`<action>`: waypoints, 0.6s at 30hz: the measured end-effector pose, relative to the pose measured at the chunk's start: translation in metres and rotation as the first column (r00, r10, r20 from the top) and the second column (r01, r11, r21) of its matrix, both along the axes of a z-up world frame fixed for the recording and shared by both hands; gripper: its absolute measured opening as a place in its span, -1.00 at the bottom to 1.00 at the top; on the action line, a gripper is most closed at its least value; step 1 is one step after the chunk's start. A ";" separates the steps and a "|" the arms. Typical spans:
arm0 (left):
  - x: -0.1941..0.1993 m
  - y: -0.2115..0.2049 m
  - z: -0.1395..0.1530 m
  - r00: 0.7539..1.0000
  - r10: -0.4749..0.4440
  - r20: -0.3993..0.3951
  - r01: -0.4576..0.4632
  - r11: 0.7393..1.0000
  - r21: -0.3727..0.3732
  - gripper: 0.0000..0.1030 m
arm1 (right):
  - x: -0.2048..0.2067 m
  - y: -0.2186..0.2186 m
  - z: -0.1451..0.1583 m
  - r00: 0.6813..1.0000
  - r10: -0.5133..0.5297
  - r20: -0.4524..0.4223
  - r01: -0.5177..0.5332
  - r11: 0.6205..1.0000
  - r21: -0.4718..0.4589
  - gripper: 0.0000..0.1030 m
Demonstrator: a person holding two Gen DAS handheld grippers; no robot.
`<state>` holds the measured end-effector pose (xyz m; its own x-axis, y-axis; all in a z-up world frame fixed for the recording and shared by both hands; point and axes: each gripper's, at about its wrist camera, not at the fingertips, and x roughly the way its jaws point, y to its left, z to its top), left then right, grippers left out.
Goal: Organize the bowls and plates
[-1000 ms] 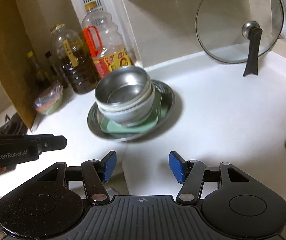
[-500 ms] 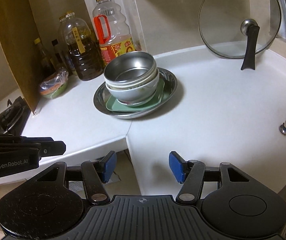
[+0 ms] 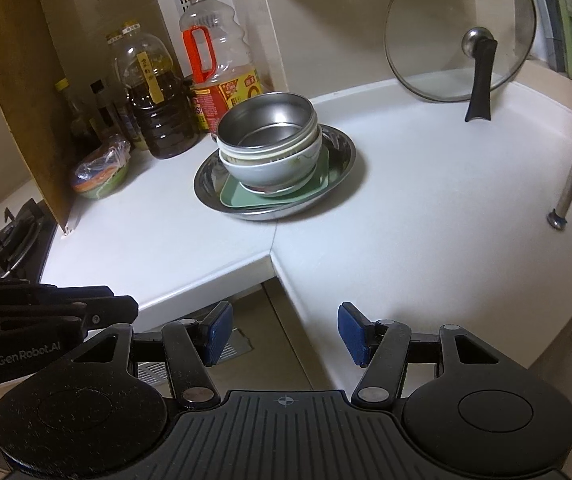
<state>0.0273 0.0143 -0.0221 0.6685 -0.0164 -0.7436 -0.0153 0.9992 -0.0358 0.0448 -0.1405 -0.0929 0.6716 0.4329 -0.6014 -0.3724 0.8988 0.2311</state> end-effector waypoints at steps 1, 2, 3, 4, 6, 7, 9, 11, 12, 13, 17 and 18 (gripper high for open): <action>-0.002 0.001 0.000 1.000 -0.005 0.001 0.005 1.000 -0.003 -0.63 | -0.002 0.002 0.000 1.000 -0.004 -0.001 0.004 1.000 -0.002 0.14; -0.004 0.003 0.000 1.000 -0.009 0.001 0.009 1.000 -0.005 -0.63 | -0.005 0.004 0.000 1.000 -0.008 -0.002 0.008 1.000 -0.003 0.14; -0.006 0.004 -0.001 1.000 -0.012 0.001 0.012 1.000 -0.007 -0.63 | -0.008 0.005 0.000 1.000 -0.011 -0.003 0.011 1.000 -0.004 0.14; -0.008 0.005 -0.001 1.000 -0.016 0.001 0.016 1.000 -0.009 -0.63 | -0.010 0.007 0.000 1.000 -0.015 -0.004 0.015 1.000 -0.005 0.13; -0.011 0.007 -0.001 1.000 -0.025 0.003 0.025 1.000 -0.013 -0.63 | -0.015 0.009 -0.001 1.000 -0.024 -0.006 0.024 1.000 -0.009 0.13; -0.013 0.008 -0.001 1.000 -0.029 0.004 0.029 0.999 -0.014 -0.63 | -0.017 0.010 -0.001 1.000 -0.027 -0.006 0.027 1.000 -0.009 0.13; -0.016 0.010 -0.001 0.999 -0.035 0.005 0.035 0.999 -0.017 -0.63 | -0.022 0.012 -0.001 0.999 -0.035 -0.006 0.035 0.999 -0.012 0.14; -0.018 0.011 -0.002 0.999 -0.040 0.003 0.040 0.999 -0.021 -0.63 | -0.026 0.013 -0.001 0.999 -0.041 -0.007 0.041 0.999 -0.015 0.14; -0.019 0.011 -0.002 0.999 -0.043 0.003 0.043 0.999 -0.022 -0.63 | -0.028 0.014 -0.001 0.999 -0.044 -0.007 0.044 0.999 -0.015 0.14; -0.020 0.011 -0.002 0.999 -0.046 0.003 0.047 0.999 -0.023 -0.63 | -0.030 0.014 -0.001 0.999 -0.047 -0.008 0.047 0.999 -0.017 0.14; -0.025 0.010 -0.003 0.998 -0.061 0.004 0.061 0.998 -0.028 -0.63 | -0.036 0.014 -0.002 0.998 -0.061 -0.010 0.061 0.998 -0.019 0.14; -0.025 0.010 -0.002 0.998 -0.064 0.003 0.064 0.998 -0.029 -0.63 | -0.037 0.013 -0.002 0.998 -0.065 -0.011 0.065 0.998 -0.020 0.14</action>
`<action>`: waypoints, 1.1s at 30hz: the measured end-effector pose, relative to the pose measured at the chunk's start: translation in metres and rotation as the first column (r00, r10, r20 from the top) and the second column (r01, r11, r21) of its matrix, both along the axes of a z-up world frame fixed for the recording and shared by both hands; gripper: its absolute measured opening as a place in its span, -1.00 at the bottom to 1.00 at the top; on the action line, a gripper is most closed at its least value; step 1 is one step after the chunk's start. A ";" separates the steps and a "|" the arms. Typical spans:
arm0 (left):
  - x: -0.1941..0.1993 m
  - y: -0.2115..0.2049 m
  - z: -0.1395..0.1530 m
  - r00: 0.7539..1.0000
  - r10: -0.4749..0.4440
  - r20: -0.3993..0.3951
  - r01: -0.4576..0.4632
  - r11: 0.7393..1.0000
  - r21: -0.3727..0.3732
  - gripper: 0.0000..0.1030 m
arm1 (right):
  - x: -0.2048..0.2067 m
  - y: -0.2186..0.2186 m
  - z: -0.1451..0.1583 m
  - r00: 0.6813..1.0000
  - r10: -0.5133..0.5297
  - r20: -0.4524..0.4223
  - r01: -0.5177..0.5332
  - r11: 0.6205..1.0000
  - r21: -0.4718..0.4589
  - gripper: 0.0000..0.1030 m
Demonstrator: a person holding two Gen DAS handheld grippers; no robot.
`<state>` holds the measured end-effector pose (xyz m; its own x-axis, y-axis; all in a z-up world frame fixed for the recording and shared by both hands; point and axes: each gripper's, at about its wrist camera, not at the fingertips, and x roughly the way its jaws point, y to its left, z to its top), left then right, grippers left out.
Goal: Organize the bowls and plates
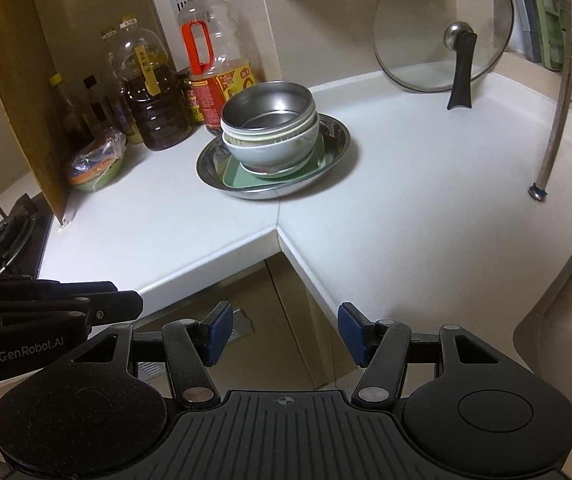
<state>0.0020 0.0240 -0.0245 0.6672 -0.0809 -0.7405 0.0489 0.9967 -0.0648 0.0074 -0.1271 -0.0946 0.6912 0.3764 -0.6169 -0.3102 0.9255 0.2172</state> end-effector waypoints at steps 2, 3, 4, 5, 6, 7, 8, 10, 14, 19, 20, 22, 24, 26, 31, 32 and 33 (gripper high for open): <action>-0.002 -0.001 0.000 1.000 -0.007 0.000 0.007 1.000 -0.001 -0.63 | -0.003 -0.001 0.000 1.000 -0.007 0.000 0.007 1.000 0.000 0.14; -0.002 -0.002 0.000 1.000 -0.009 0.000 0.009 1.000 -0.002 -0.63 | -0.004 -0.001 0.000 1.000 -0.010 0.001 0.010 1.000 0.000 0.13; -0.003 -0.002 0.000 1.000 -0.012 0.001 0.012 1.000 -0.002 -0.63 | -0.005 -0.002 0.000 1.000 -0.013 0.001 0.013 1.000 -0.001 0.13; -0.004 -0.002 0.000 1.000 -0.015 0.002 0.015 1.000 -0.001 -0.63 | -0.006 -0.002 0.001 1.000 -0.016 0.001 0.016 1.000 0.000 0.13; -0.005 -0.003 0.000 1.000 -0.017 0.002 0.017 1.000 -0.001 -0.63 | -0.007 -0.001 0.000 1.000 -0.018 0.001 0.018 1.000 0.000 0.13; -0.005 -0.003 0.001 1.000 -0.018 0.003 0.018 1.000 -0.001 -0.63 | -0.008 -0.001 0.000 1.000 -0.020 0.001 0.020 1.000 0.000 0.13; -0.006 -0.003 0.001 1.000 -0.019 0.003 0.019 1.000 -0.001 -0.63 | -0.009 -0.001 0.000 1.000 -0.021 0.001 0.021 1.000 0.000 0.13; -0.006 -0.002 0.000 1.000 -0.021 0.002 0.021 1.000 -0.002 -0.63 | -0.010 -0.002 0.001 1.000 -0.021 0.000 0.021 1.000 -0.001 0.13; -0.009 -0.003 0.001 1.000 -0.022 0.004 0.022 1.000 -0.002 -0.63 | -0.011 -0.002 0.000 1.000 -0.021 0.001 0.021 1.000 -0.002 0.14; -0.011 -0.003 0.001 1.000 -0.020 0.007 0.020 1.000 -0.003 -0.63 | -0.014 -0.003 0.000 1.000 -0.017 0.005 0.017 1.000 -0.003 0.13; -0.012 -0.004 0.001 1.000 -0.019 0.008 0.020 1.000 -0.003 -0.63 | -0.014 -0.003 0.001 1.000 -0.017 0.006 0.017 1.000 -0.002 0.14; -0.013 -0.004 0.001 1.000 -0.019 0.008 0.019 1.000 -0.003 -0.63 | -0.016 -0.003 0.000 1.000 -0.017 0.008 0.017 1.000 -0.003 0.14; -0.013 -0.004 0.001 1.000 -0.019 0.008 0.019 1.000 -0.004 -0.63 | -0.015 -0.002 0.000 1.000 -0.017 0.006 0.017 1.000 -0.003 0.14; -0.013 -0.004 0.001 1.000 -0.020 0.008 0.020 1.000 -0.004 -0.63 | -0.017 -0.003 0.000 1.000 -0.017 0.005 0.017 1.000 -0.004 0.14; -0.013 -0.004 0.001 1.000 -0.019 0.008 0.019 1.000 -0.004 -0.63 | -0.016 -0.003 0.001 1.000 -0.016 0.005 0.016 1.000 -0.004 0.14; -0.013 -0.004 0.001 1.000 -0.019 0.008 0.019 1.000 -0.004 -0.63 | -0.017 -0.003 0.001 1.000 -0.017 0.006 0.017 1.000 -0.004 0.14; -0.013 -0.004 0.001 1.000 -0.019 0.008 0.019 1.000 -0.004 -0.63 | -0.017 -0.003 0.001 1.000 -0.017 0.006 0.017 1.000 -0.004 0.13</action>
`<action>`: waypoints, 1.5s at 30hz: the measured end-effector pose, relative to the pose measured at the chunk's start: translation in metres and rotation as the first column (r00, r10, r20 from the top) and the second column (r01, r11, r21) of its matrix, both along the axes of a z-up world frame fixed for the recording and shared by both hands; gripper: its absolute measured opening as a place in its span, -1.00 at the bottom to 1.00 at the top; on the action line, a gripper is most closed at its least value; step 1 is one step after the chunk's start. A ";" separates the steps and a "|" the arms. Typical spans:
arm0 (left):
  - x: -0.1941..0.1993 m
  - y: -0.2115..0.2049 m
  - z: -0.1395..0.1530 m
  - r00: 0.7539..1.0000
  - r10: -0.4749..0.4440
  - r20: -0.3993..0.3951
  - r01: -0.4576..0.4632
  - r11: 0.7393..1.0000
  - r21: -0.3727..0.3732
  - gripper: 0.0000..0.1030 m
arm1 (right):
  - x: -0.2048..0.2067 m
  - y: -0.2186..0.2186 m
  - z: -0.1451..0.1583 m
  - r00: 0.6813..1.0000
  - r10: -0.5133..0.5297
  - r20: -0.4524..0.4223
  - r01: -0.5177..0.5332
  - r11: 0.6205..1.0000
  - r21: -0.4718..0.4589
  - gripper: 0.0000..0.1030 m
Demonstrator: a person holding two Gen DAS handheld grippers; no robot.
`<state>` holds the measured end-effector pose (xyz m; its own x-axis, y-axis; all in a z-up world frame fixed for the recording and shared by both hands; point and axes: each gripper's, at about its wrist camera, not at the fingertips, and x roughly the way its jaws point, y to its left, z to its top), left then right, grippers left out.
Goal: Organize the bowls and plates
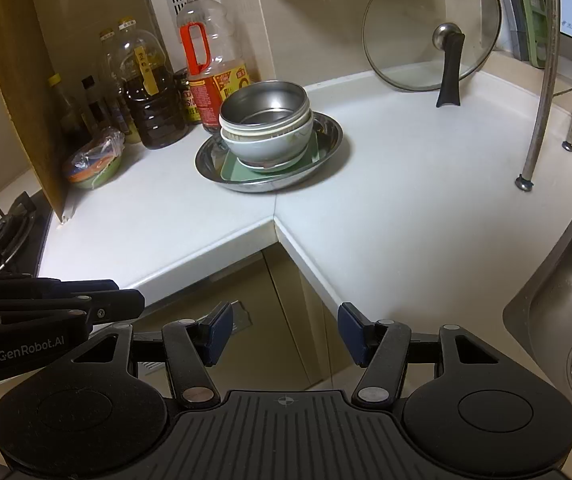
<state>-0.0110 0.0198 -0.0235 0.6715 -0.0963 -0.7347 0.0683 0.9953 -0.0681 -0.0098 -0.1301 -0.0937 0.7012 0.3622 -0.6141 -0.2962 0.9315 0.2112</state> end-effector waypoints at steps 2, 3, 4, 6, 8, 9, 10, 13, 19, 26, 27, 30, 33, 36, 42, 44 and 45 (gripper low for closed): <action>0.000 0.000 0.000 1.000 0.000 0.000 0.000 1.000 0.000 -0.63 | 0.000 0.000 0.000 1.000 0.000 0.000 0.000 1.000 0.001 0.13; 0.000 0.000 0.000 1.000 0.000 0.000 0.000 1.000 0.000 -0.63 | 0.000 0.000 0.000 1.000 0.000 0.000 0.000 1.000 0.000 0.13; 0.000 0.000 0.000 1.000 0.000 0.000 0.000 1.000 0.000 -0.63 | 0.000 0.000 0.000 1.000 0.000 0.000 0.000 1.000 0.000 0.14; 0.000 0.000 0.000 1.000 0.001 0.000 -0.001 1.000 0.000 -0.63 | 0.000 0.000 0.000 1.000 0.000 0.000 0.000 1.000 0.000 0.14; 0.000 0.000 0.000 1.000 0.000 0.000 0.000 1.000 0.000 -0.63 | 0.000 0.000 0.000 1.000 0.000 0.000 0.000 1.000 0.000 0.14; 0.000 0.000 0.000 1.000 0.000 0.001 0.000 1.000 0.000 -0.63 | 0.000 0.000 0.000 1.000 0.000 0.000 0.000 1.000 0.000 0.14; 0.000 0.000 0.000 1.000 0.000 0.000 0.000 1.000 0.000 -0.63 | 0.000 0.001 0.000 1.000 0.000 0.000 0.000 1.000 0.000 0.14; 0.000 0.000 0.000 1.000 0.000 0.000 0.000 1.000 0.000 -0.63 | 0.000 0.001 0.000 1.000 -0.001 0.000 0.001 1.000 0.000 0.14; 0.000 0.000 0.000 1.000 -0.001 0.001 0.001 1.000 -0.001 -0.63 | 0.000 0.002 0.000 1.000 -0.003 0.000 0.003 1.000 0.000 0.13; 0.000 0.000 0.000 1.000 -0.002 0.001 0.002 1.000 -0.001 -0.63 | 0.000 0.002 0.000 1.000 -0.003 0.000 0.003 1.000 -0.001 0.14; 0.000 -0.001 0.002 1.000 -0.002 0.001 0.002 1.000 -0.001 -0.63 | 0.000 0.002 0.000 1.000 -0.004 0.000 0.004 1.000 0.000 0.14; 0.001 -0.002 0.002 1.000 -0.002 0.000 0.002 1.000 -0.001 -0.63 | 0.000 0.001 0.000 1.000 -0.002 -0.001 0.002 1.000 0.000 0.14; 0.001 -0.001 0.002 1.000 -0.001 0.000 0.001 1.000 -0.001 -0.63 | 0.000 0.002 0.000 1.000 -0.001 0.000 0.001 1.000 -0.001 0.14; 0.002 -0.003 0.003 1.000 0.002 -0.001 -0.002 1.000 0.001 -0.63 | 0.000 0.001 0.000 1.000 0.003 -0.001 -0.003 1.000 -0.001 0.13; 0.003 -0.003 0.003 1.000 0.001 -0.001 -0.001 1.000 0.000 -0.63 | 0.002 0.000 0.000 1.000 0.010 0.000 -0.010 1.000 -0.003 0.14; 0.003 -0.003 0.004 1.000 0.001 -0.001 -0.001 1.000 0.001 -0.63 | 0.003 -0.001 0.000 1.000 0.013 0.000 -0.013 1.000 -0.004 0.14; 0.005 -0.002 0.004 1.000 0.002 -0.001 -0.002 1.000 0.001 -0.63 | 0.005 -0.002 0.000 1.000 0.017 0.000 -0.017 1.000 -0.005 0.14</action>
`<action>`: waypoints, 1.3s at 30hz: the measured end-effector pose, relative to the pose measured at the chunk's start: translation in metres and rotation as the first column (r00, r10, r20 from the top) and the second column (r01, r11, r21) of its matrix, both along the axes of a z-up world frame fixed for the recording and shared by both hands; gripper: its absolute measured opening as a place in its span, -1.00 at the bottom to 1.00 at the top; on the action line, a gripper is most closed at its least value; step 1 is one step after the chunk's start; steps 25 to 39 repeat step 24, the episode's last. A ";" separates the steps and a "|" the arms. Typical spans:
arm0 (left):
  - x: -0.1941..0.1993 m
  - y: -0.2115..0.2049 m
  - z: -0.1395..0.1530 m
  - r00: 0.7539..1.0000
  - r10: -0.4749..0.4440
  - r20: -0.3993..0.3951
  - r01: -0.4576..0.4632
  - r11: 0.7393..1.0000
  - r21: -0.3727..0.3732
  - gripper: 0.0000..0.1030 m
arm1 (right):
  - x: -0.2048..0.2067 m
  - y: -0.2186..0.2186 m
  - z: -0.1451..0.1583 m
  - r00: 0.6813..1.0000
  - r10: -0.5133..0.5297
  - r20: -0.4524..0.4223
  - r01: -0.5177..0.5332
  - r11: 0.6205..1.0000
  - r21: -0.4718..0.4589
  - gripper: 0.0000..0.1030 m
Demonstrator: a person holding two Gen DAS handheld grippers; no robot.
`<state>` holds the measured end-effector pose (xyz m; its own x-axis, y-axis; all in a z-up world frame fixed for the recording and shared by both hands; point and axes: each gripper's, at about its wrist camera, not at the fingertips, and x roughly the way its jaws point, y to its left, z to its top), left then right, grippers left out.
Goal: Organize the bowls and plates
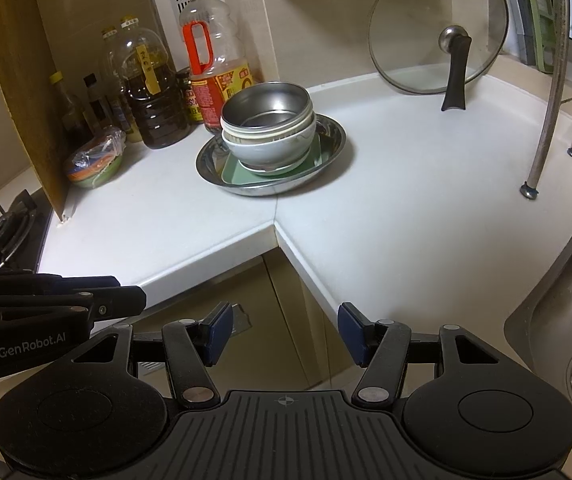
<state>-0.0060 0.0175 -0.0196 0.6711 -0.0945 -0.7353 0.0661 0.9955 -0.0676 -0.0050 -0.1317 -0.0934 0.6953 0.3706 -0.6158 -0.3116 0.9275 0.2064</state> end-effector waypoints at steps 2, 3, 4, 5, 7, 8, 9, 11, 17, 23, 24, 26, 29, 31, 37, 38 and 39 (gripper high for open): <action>0.002 0.000 0.001 1.000 0.002 0.000 -0.002 1.000 0.000 -0.63 | 0.001 -0.001 0.000 1.000 0.003 0.001 -0.003 1.000 -0.001 0.13; 0.002 0.000 0.001 1.000 0.002 0.000 -0.002 1.000 0.000 -0.63 | 0.003 0.000 0.001 1.000 0.004 0.001 -0.004 1.000 -0.002 0.14; 0.003 0.000 0.001 1.000 0.002 0.001 -0.002 1.000 0.000 -0.63 | 0.004 0.000 0.001 1.000 0.005 0.001 -0.005 1.000 -0.002 0.14; 0.003 0.000 0.001 1.000 0.002 0.001 -0.002 1.000 0.000 -0.63 | 0.005 -0.001 0.001 1.000 0.008 0.001 -0.008 1.000 -0.003 0.14; 0.005 0.001 0.000 1.000 0.002 0.000 -0.002 1.000 0.001 -0.63 | 0.007 -0.002 0.001 1.000 0.009 0.002 -0.009 1.000 -0.004 0.14; 0.006 0.001 0.000 1.000 0.003 -0.001 -0.003 1.000 0.001 -0.63 | 0.008 -0.002 0.001 1.000 0.011 0.002 -0.011 1.000 -0.004 0.14; 0.008 0.001 0.000 1.000 0.004 -0.001 -0.004 1.000 0.000 -0.63 | 0.007 -0.002 0.001 1.000 0.010 0.001 -0.010 1.000 -0.004 0.14; 0.009 0.001 0.000 1.000 0.004 -0.001 -0.004 1.000 0.000 -0.63 | 0.009 -0.003 0.001 1.000 0.011 0.000 -0.011 1.000 -0.005 0.14; 0.017 -0.002 0.000 1.000 0.010 -0.001 -0.010 1.000 -0.001 -0.63 | 0.013 -0.004 0.001 1.000 0.014 -0.001 -0.014 1.000 -0.005 0.13; 0.027 -0.006 -0.002 1.000 0.024 0.009 -0.024 1.000 0.008 -0.63 | 0.025 -0.009 0.001 1.000 0.022 -0.004 -0.022 1.000 -0.006 0.14; 0.029 -0.006 -0.003 1.000 0.026 0.005 -0.026 1.000 0.007 -0.61 | 0.028 -0.011 0.001 1.000 0.024 -0.005 -0.024 1.000 -0.007 0.13; 0.029 -0.006 -0.003 1.000 0.026 0.005 -0.026 1.000 0.007 -0.61 | 0.028 -0.011 0.001 1.000 0.024 -0.005 -0.024 1.000 -0.007 0.13; 0.029 -0.006 -0.003 1.000 0.026 0.005 -0.026 1.000 0.007 -0.61 | 0.028 -0.011 0.001 1.000 0.024 -0.005 -0.024 1.000 -0.007 0.13; 0.029 -0.006 -0.003 1.000 0.026 0.005 -0.026 1.000 0.007 -0.61 | 0.028 -0.011 0.001 1.000 0.024 -0.005 -0.024 1.000 -0.007 0.13; 0.029 -0.006 -0.003 1.000 0.026 0.005 -0.026 1.000 0.007 -0.61 | 0.028 -0.011 0.001 1.000 0.024 -0.005 -0.024 1.000 -0.007 0.13; 0.029 -0.006 -0.003 1.000 0.026 0.005 -0.026 1.000 0.007 -0.61 | 0.028 -0.011 0.001 1.000 0.024 -0.005 -0.024 1.000 -0.007 0.13; 0.029 -0.006 -0.003 1.000 0.026 0.005 -0.026 1.000 0.007 -0.61 | 0.028 -0.011 0.001 1.000 0.024 -0.005 -0.024 1.000 -0.007 0.13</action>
